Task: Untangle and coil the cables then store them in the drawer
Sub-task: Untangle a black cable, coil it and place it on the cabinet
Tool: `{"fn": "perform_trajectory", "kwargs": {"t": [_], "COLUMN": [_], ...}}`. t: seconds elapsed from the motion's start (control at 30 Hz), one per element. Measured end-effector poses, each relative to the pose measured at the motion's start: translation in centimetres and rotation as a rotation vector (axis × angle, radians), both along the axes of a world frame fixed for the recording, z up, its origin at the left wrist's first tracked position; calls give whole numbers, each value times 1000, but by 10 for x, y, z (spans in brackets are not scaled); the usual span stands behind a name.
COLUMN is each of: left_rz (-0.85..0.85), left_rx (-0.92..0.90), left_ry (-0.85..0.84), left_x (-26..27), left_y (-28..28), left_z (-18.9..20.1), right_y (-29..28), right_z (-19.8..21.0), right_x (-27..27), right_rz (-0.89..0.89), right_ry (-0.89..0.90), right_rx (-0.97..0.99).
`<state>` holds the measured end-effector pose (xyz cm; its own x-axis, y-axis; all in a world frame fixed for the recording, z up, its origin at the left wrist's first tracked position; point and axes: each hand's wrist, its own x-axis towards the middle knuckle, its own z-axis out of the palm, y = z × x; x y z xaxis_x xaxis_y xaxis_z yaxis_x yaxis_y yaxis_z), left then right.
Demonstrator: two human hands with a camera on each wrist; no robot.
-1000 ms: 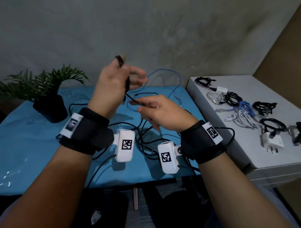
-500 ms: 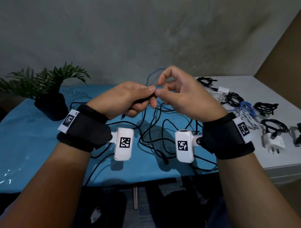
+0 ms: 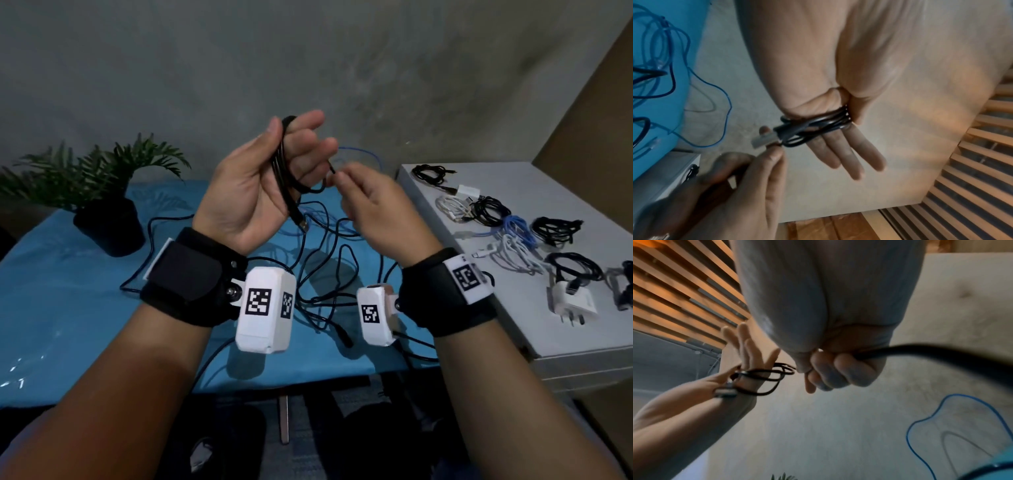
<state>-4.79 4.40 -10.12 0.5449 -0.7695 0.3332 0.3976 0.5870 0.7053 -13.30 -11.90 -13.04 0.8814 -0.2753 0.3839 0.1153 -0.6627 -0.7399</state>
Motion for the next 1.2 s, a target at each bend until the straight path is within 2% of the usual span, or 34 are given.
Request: {"fn": "perform_trajectory", "kwargs": {"t": [0.17,0.23,0.3,0.37,0.43,0.47,0.5,0.57,0.77,0.93,1.1,1.2], "left_rz": [241,381,584,712,710,660,574,378,23,-26,-38,-91], "left_rx": [-31,60,241,483,799,938,1021,1038,713,443,203,89], "left_ry": [-89,-210,-504,-867,-1181,-1246,-1220,-1046,-727,-404,8,148], "left_x": [6,9,13,18,22,24,24,23,11,4,-3,1], "left_y": [-9,-9,-7,-5,-3,-2,-1,5,11,5,-4,-6], "left_z": [-8,-8,-10,-15,-20,-22,-23,-22,-9,-8,-9,-7], "right_y": [12,19,24,26,23,19,14,4,-10,-7,-8,-7], "right_z": [-12,-10,-8,-4,0,2,4,9,17,14,7,3], "right_x": [1,-2,-2,-1,-1,-2,-4,-8,-13,-9,-5,-6], "right_rz": [132,185,201,208,184,160,138,112,97,82,59,131], "right_ry": [282,371,406,377,327,306,281,210,-6,-126,-100,-47], "right_rx": [-61,-132,-133,-128,-114,-70,-16,60,238,396,405,490]}}
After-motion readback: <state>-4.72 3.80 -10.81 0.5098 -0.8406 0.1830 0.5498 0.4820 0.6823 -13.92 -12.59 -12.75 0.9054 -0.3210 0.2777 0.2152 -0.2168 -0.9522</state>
